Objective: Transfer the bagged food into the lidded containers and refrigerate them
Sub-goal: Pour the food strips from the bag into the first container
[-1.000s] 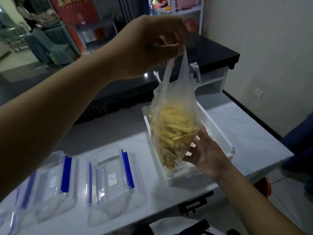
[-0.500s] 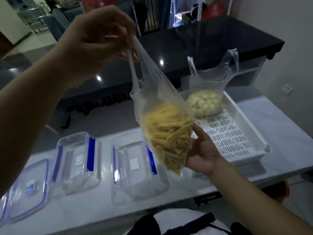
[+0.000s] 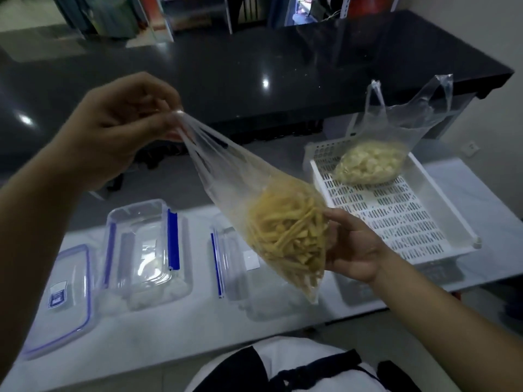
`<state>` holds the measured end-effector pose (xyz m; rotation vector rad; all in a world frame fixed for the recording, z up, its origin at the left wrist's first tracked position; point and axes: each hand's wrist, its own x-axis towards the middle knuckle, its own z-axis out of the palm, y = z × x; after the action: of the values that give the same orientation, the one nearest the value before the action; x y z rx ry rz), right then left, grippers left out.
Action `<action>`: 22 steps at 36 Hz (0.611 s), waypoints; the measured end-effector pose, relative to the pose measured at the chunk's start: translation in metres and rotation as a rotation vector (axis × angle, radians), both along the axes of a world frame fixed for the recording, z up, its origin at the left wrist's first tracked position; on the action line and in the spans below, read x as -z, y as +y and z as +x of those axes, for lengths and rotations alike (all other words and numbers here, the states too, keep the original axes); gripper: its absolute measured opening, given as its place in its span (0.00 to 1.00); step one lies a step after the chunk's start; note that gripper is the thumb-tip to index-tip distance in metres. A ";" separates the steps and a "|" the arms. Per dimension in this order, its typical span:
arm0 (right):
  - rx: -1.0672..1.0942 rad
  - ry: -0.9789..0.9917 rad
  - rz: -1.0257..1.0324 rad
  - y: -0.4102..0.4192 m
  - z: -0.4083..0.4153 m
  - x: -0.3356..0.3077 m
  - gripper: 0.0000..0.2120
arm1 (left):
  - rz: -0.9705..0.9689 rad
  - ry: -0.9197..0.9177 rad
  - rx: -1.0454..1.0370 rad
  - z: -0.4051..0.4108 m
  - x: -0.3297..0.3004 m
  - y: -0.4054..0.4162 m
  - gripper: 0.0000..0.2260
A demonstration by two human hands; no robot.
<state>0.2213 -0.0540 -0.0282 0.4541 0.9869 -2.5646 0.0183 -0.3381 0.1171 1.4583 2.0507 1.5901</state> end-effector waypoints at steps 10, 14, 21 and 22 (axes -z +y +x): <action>0.056 -0.163 0.180 -0.015 0.012 0.007 0.48 | -0.093 -0.141 -0.082 -0.005 0.046 -0.022 0.06; 0.131 -0.182 0.221 -0.021 0.018 0.015 0.42 | -0.084 -0.169 -0.027 -0.005 0.060 -0.018 0.04; 0.222 -0.260 0.356 -0.030 0.024 0.030 0.32 | -0.127 -0.187 0.028 -0.014 0.083 -0.009 0.10; 0.234 -0.269 0.375 -0.030 0.025 0.032 0.32 | -0.137 -0.194 0.031 -0.015 0.088 -0.009 0.10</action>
<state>0.2467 -0.0836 -0.0599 1.0418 1.3815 -2.4201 0.0031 -0.3469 0.0295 1.2320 1.9747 1.4825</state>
